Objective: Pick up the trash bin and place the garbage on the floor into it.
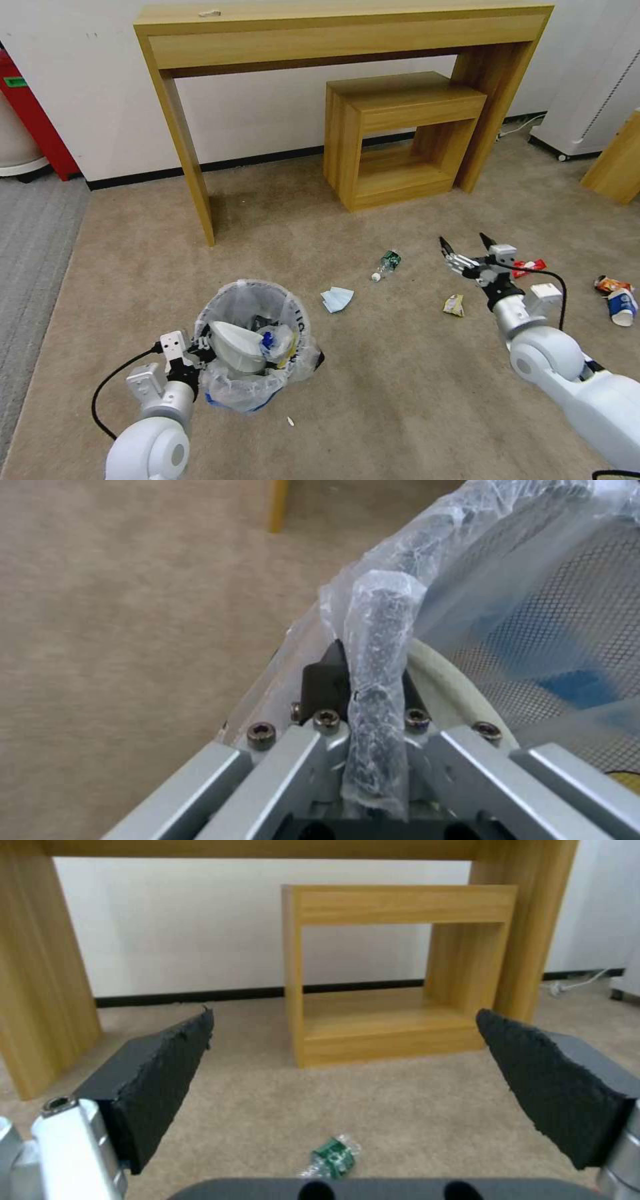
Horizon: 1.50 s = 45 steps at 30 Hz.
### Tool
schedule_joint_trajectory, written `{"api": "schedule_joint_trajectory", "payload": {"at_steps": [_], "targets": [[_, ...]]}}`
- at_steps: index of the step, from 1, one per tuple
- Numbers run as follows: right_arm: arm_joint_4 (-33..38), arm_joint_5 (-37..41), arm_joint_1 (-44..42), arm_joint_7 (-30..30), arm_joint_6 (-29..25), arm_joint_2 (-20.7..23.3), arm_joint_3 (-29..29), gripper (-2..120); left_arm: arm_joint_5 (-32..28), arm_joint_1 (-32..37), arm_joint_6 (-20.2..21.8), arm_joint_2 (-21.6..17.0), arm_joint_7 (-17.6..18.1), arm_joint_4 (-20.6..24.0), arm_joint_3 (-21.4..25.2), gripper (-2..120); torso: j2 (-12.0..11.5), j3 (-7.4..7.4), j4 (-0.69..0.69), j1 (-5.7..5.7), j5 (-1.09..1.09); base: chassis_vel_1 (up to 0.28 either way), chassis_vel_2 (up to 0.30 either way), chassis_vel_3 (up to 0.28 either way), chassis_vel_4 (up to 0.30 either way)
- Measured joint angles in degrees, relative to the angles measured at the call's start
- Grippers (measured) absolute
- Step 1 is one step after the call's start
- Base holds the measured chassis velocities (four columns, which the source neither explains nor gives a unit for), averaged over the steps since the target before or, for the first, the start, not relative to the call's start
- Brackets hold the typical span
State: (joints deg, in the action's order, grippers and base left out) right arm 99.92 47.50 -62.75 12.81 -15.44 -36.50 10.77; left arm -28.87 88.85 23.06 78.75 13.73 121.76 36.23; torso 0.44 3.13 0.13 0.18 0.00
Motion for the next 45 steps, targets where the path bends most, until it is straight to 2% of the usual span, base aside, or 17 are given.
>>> {"api": "schedule_joint_trajectory", "payload": {"at_steps": [10,22,45], "targets": [[-2.4,-4.8,-1.0,0.0,-3.0,-3.4,0.6,100,-2.8,2.8,-0.3,-4.2,0.2,1.2,8.1,1,0.0,0.00,0.00,0.00,0.01,0.000,0.000,0.000,0.000],[-3.1,-9.3,-2.0,-0.8,-4.2,-7.1,0.6,100,-2.8,4.0,-0.8,-3.3,-0.2,2.1,9.4,1,0.0,0.00,0.01,0.00,0.01,0.000,0.000,0.000,0.000],[-4.8,-13.8,-5.8,-2.1,-5.8,-8.5,3.1,100,-2.1,3.9,-1.5,-2.7,-1.1,1.6,7.9,1,0.0,0.00,0.01,-0.01,0.01,-0.002,0.001,0.002,-0.002]]}}
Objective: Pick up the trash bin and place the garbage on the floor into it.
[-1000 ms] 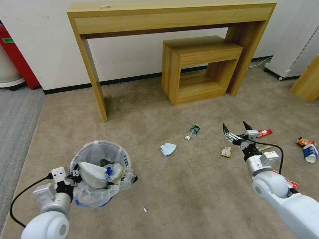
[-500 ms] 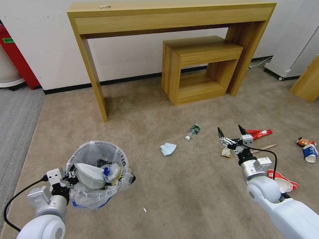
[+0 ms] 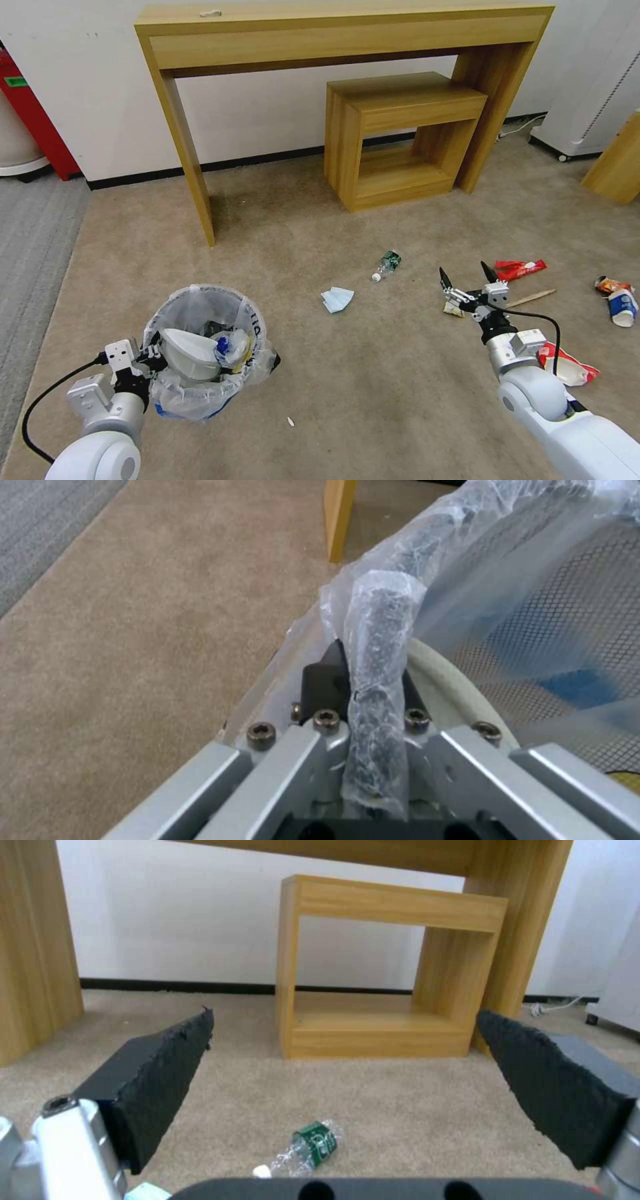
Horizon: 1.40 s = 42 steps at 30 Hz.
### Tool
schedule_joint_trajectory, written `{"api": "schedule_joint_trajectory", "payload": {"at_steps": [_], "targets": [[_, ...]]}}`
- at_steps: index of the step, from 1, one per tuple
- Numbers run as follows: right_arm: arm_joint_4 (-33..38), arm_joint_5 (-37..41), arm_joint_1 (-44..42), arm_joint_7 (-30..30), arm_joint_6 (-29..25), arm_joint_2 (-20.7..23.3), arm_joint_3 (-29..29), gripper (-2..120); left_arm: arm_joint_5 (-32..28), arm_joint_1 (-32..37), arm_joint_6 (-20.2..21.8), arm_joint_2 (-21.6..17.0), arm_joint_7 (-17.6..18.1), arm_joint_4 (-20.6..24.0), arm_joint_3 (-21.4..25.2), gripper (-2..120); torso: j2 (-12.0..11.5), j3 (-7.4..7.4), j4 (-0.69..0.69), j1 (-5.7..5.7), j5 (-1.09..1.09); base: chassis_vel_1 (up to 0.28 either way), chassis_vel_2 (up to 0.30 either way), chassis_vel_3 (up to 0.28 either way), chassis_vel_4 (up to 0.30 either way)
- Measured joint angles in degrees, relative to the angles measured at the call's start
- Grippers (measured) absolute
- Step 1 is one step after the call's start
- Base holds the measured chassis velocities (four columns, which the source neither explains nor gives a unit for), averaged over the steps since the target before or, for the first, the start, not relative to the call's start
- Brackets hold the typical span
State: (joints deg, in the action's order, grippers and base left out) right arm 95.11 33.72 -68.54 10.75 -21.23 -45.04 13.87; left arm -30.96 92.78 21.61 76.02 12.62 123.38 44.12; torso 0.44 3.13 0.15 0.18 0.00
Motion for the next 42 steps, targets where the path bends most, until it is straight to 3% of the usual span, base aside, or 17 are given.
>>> {"api": "schedule_joint_trajectory", "payload": {"at_steps": [21,26,35,37,42], "targets": [[-1.1,-1.1,1.9,-0.9,-2.3,-0.5,-2.0,100,0.1,0.2,-0.9,0.1,-0.3,0.1,-0.1,1,0.0,0.02,-0.01,0.02,0.00,-0.135,0.132,0.136,-0.134],[-1.0,-0.7,3.1,0.5,0.3,0.0,-4.8,100,0.3,0.2,-0.9,0.4,-0.2,0.1,-0.3,1,0.0,0.00,0.01,0.01,0.00,0.000,0.000,0.000,0.000],[-0.3,5.2,8.9,9.3,11.8,0.3,-17.4,100,0.9,0.3,-1.1,1.1,-0.2,0.0,-0.6,1,0.0,0.00,-0.01,0.01,0.03,0.000,0.000,0.000,0.000],[-2.8,7.2,12.9,12.4,15.0,-0.9,-24.8,100,1.3,0.5,-1.3,1.6,-0.2,0.0,-0.6,1,0.0,0.00,-0.01,0.01,-0.01,0.000,0.000,0.000,0.000],[-6.9,10.4,18.0,14.5,18.5,-3.4,-32.8,100,1.5,0.7,-1.5,2.1,-0.2,-0.1,-0.4,1,0.0,0.01,0.00,0.01,0.00,0.000,0.000,0.000,0.000]]}}
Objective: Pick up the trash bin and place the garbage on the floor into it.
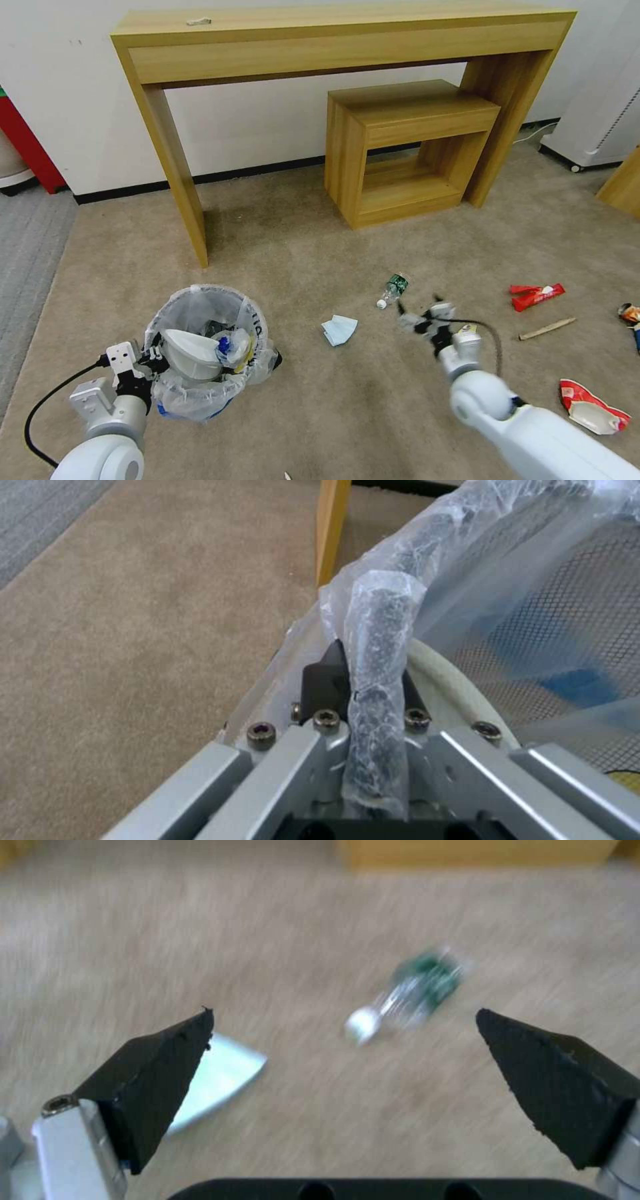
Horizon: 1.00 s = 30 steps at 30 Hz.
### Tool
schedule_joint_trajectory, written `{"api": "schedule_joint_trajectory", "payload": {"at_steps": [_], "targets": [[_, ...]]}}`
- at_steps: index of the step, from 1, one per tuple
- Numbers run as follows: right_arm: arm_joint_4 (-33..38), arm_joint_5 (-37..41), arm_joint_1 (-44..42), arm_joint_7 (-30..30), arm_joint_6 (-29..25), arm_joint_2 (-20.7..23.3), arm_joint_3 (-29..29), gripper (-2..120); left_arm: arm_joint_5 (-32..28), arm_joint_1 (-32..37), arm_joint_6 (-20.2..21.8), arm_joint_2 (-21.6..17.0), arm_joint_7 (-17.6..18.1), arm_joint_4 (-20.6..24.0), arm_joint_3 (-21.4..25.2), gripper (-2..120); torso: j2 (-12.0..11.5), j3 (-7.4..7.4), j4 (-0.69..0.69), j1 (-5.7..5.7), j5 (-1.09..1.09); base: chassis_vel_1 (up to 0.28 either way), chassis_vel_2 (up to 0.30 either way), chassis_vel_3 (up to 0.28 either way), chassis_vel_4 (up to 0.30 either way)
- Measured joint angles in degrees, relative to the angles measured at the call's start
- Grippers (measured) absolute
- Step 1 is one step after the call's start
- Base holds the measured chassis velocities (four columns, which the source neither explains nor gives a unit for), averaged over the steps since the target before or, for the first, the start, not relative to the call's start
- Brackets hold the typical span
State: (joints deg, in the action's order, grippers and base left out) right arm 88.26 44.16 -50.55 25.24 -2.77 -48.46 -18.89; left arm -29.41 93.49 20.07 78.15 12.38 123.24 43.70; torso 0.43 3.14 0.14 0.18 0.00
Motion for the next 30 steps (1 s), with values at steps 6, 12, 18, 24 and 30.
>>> {"api": "schedule_joint_trajectory", "payload": {"at_steps": [6,12,18,24,30], "targets": [[-7.3,2.9,9.4,2.2,3.2,-5.5,-10.8,100,0.5,0.1,-0.7,0.9,-0.2,-0.4,0.3,1,0.0,0.00,-0.02,0.00,0.02,0.000,0.000,0.000,0.000],[-11.9,5.6,14.6,5.6,7.9,-11.1,-18.4,100,0.2,-0.4,-1.2,1.0,-0.4,-0.4,0.6,1,0.0,0.00,-0.01,0.00,0.02,0.000,0.000,0.000,0.000],[-16.0,6.1,15.9,6.1,8.8,-14.4,-20.1,100,0.0,-0.9,-1.5,0.8,-0.4,-0.8,0.5,1,0.0,0.00,0.00,0.00,0.02,0.000,0.000,0.000,0.000],[-21.6,5.4,16.2,4.7,8.7,-17.5,-20.2,100,0.1,-1.1,-1.8,1.0,-0.6,-0.8,-0.3,1,0.0,0.00,0.00,0.00,0.01,0.000,0.000,0.000,0.000],[-24.8,4.7,16.3,3.8,8.2,-18.5,-20.2,100,0.0,-1.0,-1.9,0.7,-0.6,-0.3,-0.3,1,0.0,0.00,0.00,0.00,0.00,0.000,0.000,0.000,0.000]]}}
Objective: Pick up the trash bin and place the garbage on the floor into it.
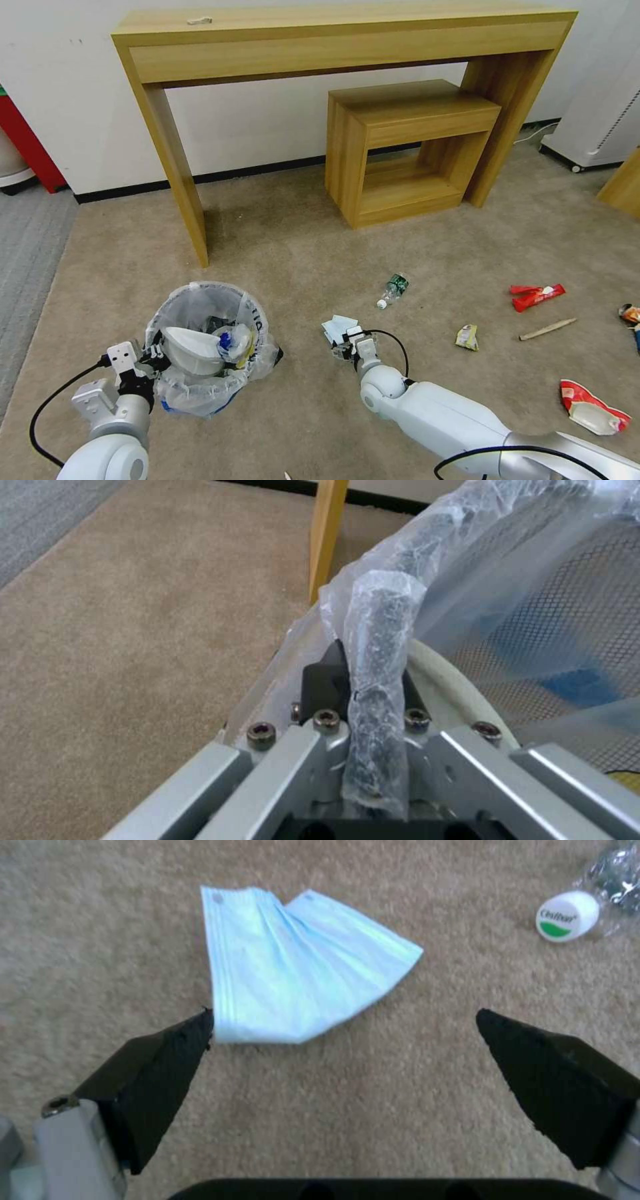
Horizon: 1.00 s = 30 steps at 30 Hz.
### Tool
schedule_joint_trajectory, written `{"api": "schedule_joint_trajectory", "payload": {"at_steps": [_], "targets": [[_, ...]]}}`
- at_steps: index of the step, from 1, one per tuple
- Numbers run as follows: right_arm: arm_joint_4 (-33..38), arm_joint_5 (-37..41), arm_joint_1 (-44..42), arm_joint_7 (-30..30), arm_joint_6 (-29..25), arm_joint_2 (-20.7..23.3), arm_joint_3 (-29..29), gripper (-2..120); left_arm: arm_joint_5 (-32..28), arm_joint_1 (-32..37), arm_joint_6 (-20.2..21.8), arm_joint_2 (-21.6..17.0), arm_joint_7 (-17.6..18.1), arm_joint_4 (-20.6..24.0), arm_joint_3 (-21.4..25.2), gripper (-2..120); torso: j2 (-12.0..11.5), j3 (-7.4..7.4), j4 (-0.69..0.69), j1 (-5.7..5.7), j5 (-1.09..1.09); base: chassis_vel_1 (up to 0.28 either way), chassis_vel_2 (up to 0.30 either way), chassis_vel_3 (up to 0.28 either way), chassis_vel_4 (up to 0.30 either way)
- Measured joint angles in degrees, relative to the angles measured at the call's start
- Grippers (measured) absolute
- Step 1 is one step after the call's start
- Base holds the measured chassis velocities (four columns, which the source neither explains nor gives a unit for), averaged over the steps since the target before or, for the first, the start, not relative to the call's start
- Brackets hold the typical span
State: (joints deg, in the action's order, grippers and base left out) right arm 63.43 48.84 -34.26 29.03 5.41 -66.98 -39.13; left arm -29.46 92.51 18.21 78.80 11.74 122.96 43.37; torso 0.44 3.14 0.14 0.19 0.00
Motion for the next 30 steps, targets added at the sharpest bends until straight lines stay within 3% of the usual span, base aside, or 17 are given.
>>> {"api": "schedule_joint_trajectory", "payload": {"at_steps": [22,30], "targets": [[-8.6,-2.6,1.3,-2.2,-2.4,-4.8,-1.5,99,-0.2,0.1,-1.6,0.2,-0.7,-0.1,-0.6,1,0.0,0.00,0.00,0.00,0.01,0.000,0.000,0.000,0.000],[-11.8,-4.7,1.6,-4.0,-4.6,-5.5,-1.2,72,-0.1,0.2,-1.9,0.4,-1.0,-0.4,-0.8,1,0.0,0.00,0.00,0.00,0.00,0.000,0.000,0.000,0.000]]}}
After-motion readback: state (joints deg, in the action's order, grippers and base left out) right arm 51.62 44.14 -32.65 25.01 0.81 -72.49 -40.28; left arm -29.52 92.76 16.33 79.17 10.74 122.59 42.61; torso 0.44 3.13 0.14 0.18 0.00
